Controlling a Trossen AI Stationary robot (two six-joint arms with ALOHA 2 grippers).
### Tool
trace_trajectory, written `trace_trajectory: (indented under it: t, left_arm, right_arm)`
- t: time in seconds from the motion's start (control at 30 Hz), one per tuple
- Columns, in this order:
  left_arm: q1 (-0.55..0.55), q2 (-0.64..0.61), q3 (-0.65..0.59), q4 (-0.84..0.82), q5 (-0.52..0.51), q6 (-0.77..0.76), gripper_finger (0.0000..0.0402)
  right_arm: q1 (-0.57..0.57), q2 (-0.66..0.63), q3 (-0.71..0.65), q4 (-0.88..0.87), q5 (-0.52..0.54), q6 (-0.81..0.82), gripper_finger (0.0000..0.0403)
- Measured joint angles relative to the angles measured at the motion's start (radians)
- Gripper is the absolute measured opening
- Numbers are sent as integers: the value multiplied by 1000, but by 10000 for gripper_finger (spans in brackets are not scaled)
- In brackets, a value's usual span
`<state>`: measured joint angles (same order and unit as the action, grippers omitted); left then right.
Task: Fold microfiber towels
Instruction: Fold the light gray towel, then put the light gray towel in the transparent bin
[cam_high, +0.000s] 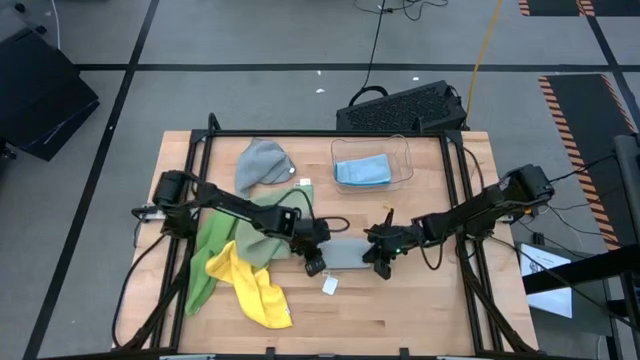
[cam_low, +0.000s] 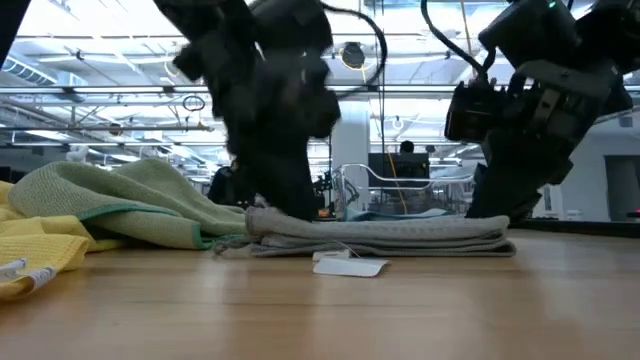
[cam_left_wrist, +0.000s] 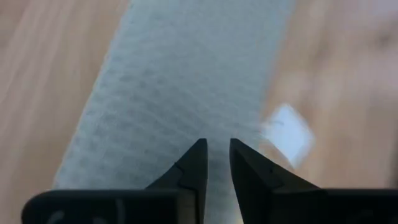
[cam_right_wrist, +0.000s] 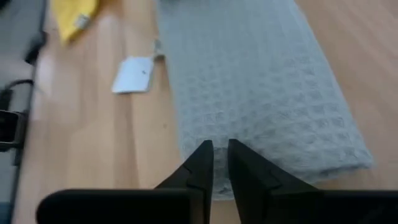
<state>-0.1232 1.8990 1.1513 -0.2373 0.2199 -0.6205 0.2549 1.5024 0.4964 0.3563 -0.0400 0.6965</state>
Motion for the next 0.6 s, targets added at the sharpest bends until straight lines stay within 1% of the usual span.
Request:
trace_trajectory:
  t: [0.07,0.13,0.2,0.27,0.33,0.4,0.43,0.5,0.57,0.6]
  left_arm:
    - [21,-38,21,17,10,8,67]
    - [42,-81,24,-15,-30,31,67]
    - [51,-115,32,1,-120,98,68]
    - [54,-147,33,-8,-205,177,79]
    - [60,-154,34,-16,-252,234,104]
    - [75,-148,29,-62,-257,273,141]
    - [82,-135,26,-86,-253,277,162]
    - [95,-109,28,-98,-229,285,206]
    - [102,-90,25,-140,-178,313,243]
    - [103,-77,29,-117,-155,326,258]
  right_arm:
    - [-5,-49,0,11,-17,0,50]
    - [-6,-101,1,3,-17,19,63]
    - [-4,-170,-1,-51,-17,28,78]
    - [-3,-232,3,-74,-17,49,92]
    - [-3,-312,-2,-158,-22,63,106]
    - [-5,-366,3,-208,-41,88,117]
    - [-5,-401,1,-264,-41,99,121]
    - [-5,-451,-1,-328,-42,126,125]
    - [-5,-487,1,-399,-39,132,127]
    - [-5,-503,0,-427,-39,131,127]
